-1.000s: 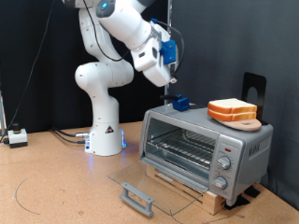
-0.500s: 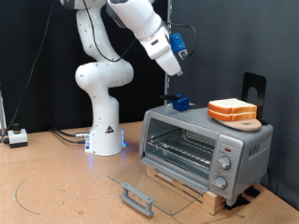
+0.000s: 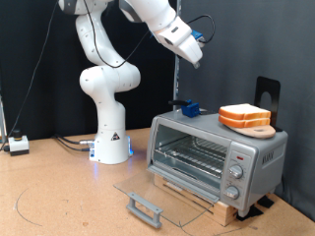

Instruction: Make a piece of toast with the oven

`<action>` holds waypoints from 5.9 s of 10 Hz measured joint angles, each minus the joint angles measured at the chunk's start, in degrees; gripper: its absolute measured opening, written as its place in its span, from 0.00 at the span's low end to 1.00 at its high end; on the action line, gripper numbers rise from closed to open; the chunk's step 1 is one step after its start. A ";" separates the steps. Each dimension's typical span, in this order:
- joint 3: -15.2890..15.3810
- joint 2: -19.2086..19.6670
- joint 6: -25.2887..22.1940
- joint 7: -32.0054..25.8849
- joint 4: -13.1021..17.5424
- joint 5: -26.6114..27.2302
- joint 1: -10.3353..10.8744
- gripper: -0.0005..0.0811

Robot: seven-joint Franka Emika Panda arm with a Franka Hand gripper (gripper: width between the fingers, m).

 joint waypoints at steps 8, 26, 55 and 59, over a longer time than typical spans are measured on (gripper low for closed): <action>4.25 -9.46 5.01 -3.11 -7.78 -3.64 -1.09 1.00; 12.21 7.05 24.25 -13.16 -15.14 -1.57 3.75 1.00; 12.33 7.49 25.14 -8.37 -16.22 -2.86 3.01 0.99; 12.33 7.49 26.60 -8.45 -16.44 -1.34 3.07 1.00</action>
